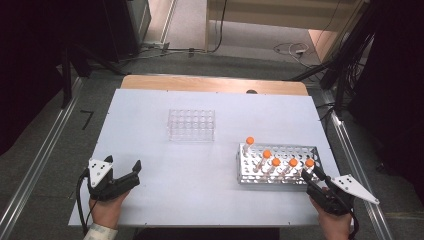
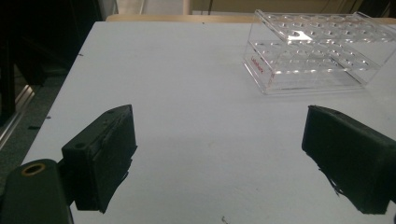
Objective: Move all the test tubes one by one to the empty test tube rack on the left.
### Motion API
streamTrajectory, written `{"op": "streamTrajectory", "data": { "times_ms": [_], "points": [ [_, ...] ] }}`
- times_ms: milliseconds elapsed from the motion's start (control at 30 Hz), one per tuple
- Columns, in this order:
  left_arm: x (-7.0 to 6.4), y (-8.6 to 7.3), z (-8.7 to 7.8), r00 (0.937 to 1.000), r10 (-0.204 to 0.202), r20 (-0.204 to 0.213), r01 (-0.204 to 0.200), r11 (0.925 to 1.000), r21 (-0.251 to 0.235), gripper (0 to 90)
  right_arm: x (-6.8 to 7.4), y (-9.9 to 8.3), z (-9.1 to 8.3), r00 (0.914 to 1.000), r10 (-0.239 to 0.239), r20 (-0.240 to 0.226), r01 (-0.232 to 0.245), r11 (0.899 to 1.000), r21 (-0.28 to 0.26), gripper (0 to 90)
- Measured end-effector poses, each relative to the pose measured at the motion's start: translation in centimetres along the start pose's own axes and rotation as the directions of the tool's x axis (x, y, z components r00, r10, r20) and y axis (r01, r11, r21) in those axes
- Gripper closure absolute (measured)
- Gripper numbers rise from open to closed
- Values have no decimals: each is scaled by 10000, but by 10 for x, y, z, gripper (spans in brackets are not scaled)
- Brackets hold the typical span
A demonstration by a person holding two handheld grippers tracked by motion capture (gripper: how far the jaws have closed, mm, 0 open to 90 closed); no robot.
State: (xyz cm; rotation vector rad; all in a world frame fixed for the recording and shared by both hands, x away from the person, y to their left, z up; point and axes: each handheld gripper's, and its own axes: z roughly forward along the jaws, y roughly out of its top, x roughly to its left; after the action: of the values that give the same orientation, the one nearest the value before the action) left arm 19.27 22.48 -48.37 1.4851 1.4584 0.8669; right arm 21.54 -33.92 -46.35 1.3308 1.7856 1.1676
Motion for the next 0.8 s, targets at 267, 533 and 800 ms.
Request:
{"op": "streamTrajectory", "data": {
  "times_ms": [267, 533, 800],
  "points": [
    [-1, 0, 1, 10000, 70, 55, -70, 10000, 6, 103, 2, 0, 7, 9996, -268, 16, 267, 9996, 28, 626],
    [-1, 0, 1, 9999, 78, 75, -78, 10000, 12, 103, 5, 1, 13, 9988, -483, -24, 483, 9988, 85, 707],
    [-1, 0, 1, 9999, 92, 71, -92, 10000, 27, 103, 3, 9, 6, 9994, -340, -80, 338, 9990, -282, 714]
  ]
}}
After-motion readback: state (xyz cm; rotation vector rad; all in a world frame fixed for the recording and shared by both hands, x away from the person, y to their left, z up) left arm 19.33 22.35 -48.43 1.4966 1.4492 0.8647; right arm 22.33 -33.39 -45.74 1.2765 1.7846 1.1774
